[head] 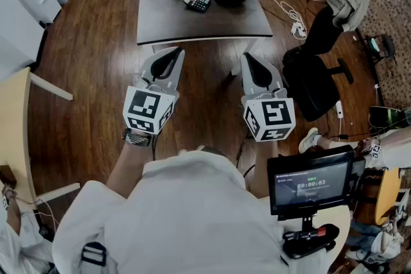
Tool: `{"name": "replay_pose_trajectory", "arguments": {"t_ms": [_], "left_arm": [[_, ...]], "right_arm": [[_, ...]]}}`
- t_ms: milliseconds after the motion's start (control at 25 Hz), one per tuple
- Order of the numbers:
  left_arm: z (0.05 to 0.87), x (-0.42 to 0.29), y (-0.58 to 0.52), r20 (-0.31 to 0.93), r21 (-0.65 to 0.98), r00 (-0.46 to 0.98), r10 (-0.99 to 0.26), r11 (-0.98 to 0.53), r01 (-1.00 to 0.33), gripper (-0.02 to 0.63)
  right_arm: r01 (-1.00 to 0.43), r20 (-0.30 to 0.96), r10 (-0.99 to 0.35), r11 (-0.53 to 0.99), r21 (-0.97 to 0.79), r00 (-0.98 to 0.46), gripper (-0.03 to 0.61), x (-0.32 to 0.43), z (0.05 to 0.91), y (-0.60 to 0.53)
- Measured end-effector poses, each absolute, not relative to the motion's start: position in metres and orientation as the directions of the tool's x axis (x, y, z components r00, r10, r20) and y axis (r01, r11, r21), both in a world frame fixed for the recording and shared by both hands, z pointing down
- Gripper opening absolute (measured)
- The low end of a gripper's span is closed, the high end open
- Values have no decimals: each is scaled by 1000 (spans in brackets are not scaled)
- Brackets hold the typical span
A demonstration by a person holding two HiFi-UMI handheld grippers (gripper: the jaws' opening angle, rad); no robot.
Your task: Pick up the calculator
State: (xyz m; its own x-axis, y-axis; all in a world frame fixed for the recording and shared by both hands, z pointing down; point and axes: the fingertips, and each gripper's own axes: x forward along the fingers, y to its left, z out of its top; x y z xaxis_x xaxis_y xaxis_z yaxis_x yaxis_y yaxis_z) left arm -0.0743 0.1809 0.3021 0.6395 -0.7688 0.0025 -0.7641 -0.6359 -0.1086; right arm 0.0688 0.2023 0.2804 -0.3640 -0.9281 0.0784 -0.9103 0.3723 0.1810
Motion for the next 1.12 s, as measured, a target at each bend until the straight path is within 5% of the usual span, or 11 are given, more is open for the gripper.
{"name": "replay_pose_trajectory", "arguments": {"t_ms": [1120], "left_arm": [[345, -92, 158, 66, -85, 636, -769, -639, -764, 6]], "right_arm": [[-924, 65, -931, 366, 113, -360, 2, 59, 302, 166]]}}
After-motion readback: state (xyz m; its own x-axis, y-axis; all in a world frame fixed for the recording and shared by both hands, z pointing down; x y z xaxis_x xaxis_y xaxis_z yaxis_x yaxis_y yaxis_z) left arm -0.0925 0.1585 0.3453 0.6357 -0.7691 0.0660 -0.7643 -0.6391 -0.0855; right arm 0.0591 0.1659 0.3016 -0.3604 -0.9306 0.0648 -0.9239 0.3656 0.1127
